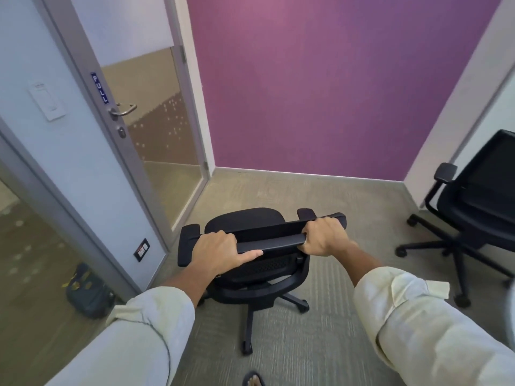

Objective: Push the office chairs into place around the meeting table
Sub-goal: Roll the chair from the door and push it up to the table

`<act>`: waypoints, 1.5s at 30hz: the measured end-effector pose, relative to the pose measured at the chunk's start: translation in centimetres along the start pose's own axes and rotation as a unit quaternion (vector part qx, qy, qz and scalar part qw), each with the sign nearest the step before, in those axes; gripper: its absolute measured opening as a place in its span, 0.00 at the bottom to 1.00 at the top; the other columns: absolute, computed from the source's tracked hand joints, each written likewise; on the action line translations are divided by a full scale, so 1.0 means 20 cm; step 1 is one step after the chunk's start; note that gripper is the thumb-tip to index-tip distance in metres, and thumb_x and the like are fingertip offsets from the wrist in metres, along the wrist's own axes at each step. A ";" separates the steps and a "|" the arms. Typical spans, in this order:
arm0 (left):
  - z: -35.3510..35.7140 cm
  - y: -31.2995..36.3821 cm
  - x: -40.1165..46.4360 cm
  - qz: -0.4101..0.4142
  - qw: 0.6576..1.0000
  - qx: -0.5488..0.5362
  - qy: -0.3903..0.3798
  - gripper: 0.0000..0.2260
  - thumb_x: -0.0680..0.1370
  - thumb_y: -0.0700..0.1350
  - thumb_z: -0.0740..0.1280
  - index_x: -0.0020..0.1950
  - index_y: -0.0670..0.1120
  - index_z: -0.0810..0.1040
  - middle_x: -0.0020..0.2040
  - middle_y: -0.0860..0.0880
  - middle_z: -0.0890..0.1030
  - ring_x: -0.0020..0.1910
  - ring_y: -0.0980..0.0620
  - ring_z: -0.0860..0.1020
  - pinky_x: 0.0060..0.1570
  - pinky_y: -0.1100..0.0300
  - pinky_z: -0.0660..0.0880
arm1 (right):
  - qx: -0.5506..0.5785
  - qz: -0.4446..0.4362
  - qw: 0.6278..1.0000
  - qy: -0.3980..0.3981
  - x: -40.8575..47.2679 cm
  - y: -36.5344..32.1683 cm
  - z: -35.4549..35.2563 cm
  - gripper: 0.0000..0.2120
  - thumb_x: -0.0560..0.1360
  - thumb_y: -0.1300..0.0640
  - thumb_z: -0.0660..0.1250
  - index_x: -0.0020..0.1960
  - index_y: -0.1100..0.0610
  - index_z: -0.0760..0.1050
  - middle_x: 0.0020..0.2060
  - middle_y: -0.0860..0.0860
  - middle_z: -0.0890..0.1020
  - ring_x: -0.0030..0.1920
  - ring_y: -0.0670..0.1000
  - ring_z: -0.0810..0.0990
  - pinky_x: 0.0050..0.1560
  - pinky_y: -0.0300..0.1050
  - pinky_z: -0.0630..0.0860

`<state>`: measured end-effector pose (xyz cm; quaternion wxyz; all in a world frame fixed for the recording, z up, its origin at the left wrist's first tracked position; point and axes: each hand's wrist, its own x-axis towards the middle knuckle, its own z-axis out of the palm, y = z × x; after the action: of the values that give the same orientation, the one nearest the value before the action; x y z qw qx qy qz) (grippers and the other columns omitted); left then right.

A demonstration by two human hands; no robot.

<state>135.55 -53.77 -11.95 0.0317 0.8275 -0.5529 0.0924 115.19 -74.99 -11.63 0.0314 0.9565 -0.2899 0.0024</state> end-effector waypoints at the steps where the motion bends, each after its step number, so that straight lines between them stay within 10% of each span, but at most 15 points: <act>1: -0.01 0.03 -0.03 0.009 1.000 -0.001 0.000 0.41 0.66 0.84 0.42 0.27 0.49 0.71 0.23 0.53 0.71 0.22 0.52 0.70 0.24 0.57 0.66 | 0.003 0.008 1.000 0.001 -0.07 0.00 0.00 0.14 0.64 0.39 0.60 0.35 0.49 0.75 0.34 0.51 0.83 0.35 0.57 0.80 0.36 0.46 0.69; 21: -0.11 0.35 -0.44 0.236 0.970 -0.063 0.005 0.41 0.65 0.84 0.41 0.27 0.49 0.69 0.24 0.53 0.71 0.22 0.54 0.68 0.23 0.57 0.59 | -0.040 0.249 0.968 -0.009 -1.22 -0.28 -0.06 0.13 0.62 0.45 0.60 0.27 0.53 0.67 0.23 0.46 0.70 0.25 0.53 0.70 0.28 0.41 0.63; 45: -0.27 0.35 -1.17 0.567 0.814 -0.126 -0.007 0.45 0.64 0.85 0.41 0.27 0.46 0.72 0.23 0.50 0.72 0.22 0.50 0.71 0.24 0.56 0.68 | -0.081 0.580 0.805 -0.093 -2.39 -1.55 -0.14 0.12 0.65 0.42 0.61 0.35 0.48 0.79 0.27 0.46 0.79 0.26 0.49 0.75 0.25 0.42 0.66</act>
<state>119.74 -34.39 -11.47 0.0740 0.3566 -0.9312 0.0174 92.66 -22.46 -11.70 0.0747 0.5996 -0.7914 -0.0923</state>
